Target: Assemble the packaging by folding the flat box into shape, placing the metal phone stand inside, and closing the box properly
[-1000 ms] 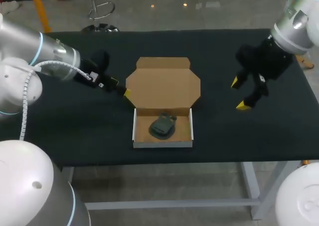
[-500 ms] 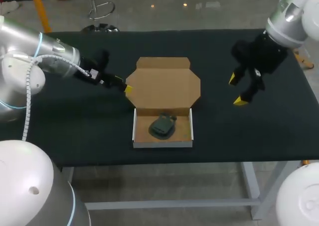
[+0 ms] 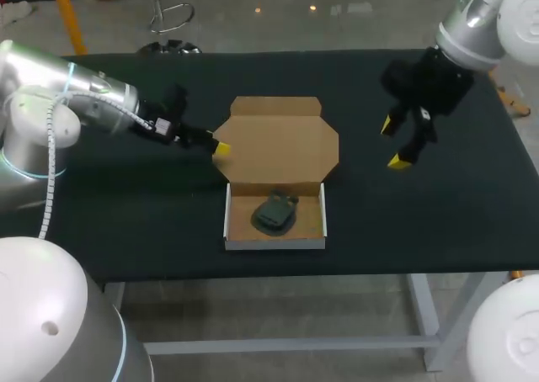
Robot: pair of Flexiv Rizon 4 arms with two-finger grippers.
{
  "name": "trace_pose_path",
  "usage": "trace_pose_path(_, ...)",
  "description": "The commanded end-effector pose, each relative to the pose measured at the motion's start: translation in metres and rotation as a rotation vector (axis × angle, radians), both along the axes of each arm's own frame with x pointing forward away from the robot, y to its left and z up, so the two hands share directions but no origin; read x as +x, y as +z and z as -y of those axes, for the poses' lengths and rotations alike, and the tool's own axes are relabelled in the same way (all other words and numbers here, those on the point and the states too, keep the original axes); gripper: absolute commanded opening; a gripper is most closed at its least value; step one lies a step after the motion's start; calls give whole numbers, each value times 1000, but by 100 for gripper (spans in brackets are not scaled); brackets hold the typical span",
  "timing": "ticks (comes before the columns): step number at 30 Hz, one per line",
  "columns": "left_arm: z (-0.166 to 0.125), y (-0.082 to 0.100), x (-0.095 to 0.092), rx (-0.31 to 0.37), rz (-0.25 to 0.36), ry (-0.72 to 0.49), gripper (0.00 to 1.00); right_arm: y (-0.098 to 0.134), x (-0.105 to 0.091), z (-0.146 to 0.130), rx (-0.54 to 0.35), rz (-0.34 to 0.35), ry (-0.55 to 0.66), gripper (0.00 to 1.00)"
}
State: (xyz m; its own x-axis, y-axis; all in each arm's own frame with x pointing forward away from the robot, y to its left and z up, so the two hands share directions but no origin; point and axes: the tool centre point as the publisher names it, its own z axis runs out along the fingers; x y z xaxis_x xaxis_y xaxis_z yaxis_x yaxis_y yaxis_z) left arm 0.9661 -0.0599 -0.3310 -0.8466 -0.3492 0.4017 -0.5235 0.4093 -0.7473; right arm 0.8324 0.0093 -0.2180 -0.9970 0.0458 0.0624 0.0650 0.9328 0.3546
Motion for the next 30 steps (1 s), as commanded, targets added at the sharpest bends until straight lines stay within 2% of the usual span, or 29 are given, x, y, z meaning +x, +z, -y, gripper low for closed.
trace_pose_path(1,6,-4,4,-31,-13,-38,80,1,6,-2,-5,-9,3,100)
trace_pose_path(6,15,-4,0,-52,-10,-61,79,2,10,-5,-5,-11,7,100)
trace_pose_path(14,24,-1,-2,-73,0,-89,67,7,13,-7,-14,-8,11,100)
trace_pose_path(15,25,-1,-3,-77,2,-94,60,7,13,-7,-15,-6,11,100)
trace_pose_path(20,30,2,-7,-81,24,-117,60,9,15,-8,-20,-2,12,100)
trace_pose_path(23,34,5,-9,-79,42,-129,53,10,15,-8,-23,0,14,100)
trace_pose_path(30,37,8,-12,-89,72,-155,43,13,15,-10,-28,7,19,100)
